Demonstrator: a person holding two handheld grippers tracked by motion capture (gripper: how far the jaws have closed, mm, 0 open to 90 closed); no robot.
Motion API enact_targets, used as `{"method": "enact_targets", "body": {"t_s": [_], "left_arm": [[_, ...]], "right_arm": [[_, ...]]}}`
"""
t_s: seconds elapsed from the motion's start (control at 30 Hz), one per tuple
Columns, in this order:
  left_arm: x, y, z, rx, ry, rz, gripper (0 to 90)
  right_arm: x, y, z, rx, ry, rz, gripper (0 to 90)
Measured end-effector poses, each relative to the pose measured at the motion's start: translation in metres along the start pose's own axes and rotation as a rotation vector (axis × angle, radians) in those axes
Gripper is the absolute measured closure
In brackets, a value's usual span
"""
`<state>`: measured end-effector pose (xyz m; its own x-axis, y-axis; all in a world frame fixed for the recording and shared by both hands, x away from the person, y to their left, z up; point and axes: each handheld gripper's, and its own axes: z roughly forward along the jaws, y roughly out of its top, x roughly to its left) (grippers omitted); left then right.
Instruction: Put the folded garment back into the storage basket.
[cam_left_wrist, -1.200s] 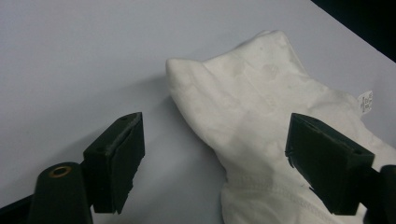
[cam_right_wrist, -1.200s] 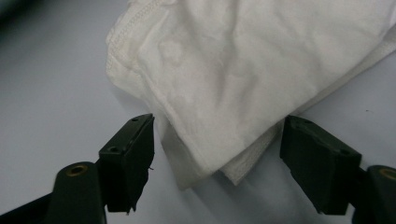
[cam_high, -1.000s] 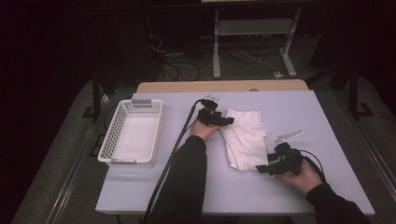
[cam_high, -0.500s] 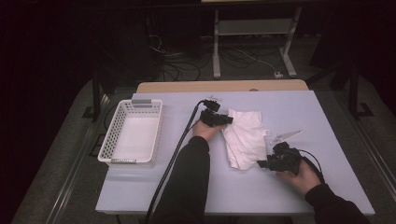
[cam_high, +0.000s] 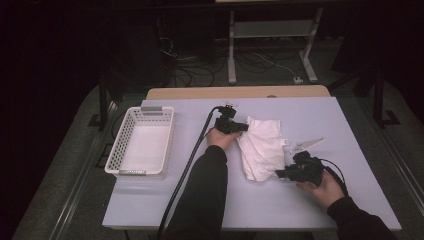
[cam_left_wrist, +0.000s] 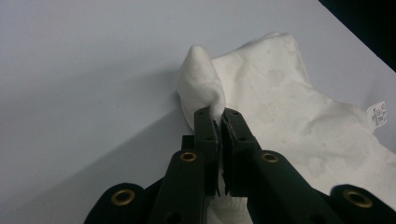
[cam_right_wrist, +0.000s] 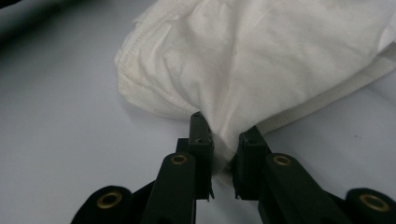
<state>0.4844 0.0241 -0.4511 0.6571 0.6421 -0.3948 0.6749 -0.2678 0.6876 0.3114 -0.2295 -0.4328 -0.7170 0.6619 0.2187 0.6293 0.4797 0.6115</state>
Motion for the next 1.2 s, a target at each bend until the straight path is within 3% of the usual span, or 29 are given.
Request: {"method": "enact_targets", "body": {"t_s": [0.07,0.27,0.33,0.47,0.73,1.2], "left_arm": [[0.0,0.001,-0.002,0.018,0.005,0.033,85.2],[-0.002,0.002,-0.006,0.038,0.005,0.057,85.3],[-0.006,0.003,-0.007,0.014,0.008,0.039,85.3],[-0.008,0.005,-0.013,0.028,0.012,0.071,85.4],[-0.012,0.009,-0.021,0.037,0.013,0.093,85.4],[-0.016,0.018,-0.045,0.01,0.013,0.112,85.4]], "right_arm": [[0.002,0.001,-0.001,-0.004,0.006,-0.008,78.9],[0.006,0.003,-0.004,-0.019,0.048,-0.001,79.4],[0.008,0.004,-0.005,-0.023,0.062,0.0,79.4],[0.013,0.006,-0.006,-0.027,0.076,-0.008,79.5],[0.02,0.01,-0.009,-0.047,0.084,-0.019,79.5],[0.03,0.018,-0.021,-0.099,0.084,-0.028,79.4]]}}
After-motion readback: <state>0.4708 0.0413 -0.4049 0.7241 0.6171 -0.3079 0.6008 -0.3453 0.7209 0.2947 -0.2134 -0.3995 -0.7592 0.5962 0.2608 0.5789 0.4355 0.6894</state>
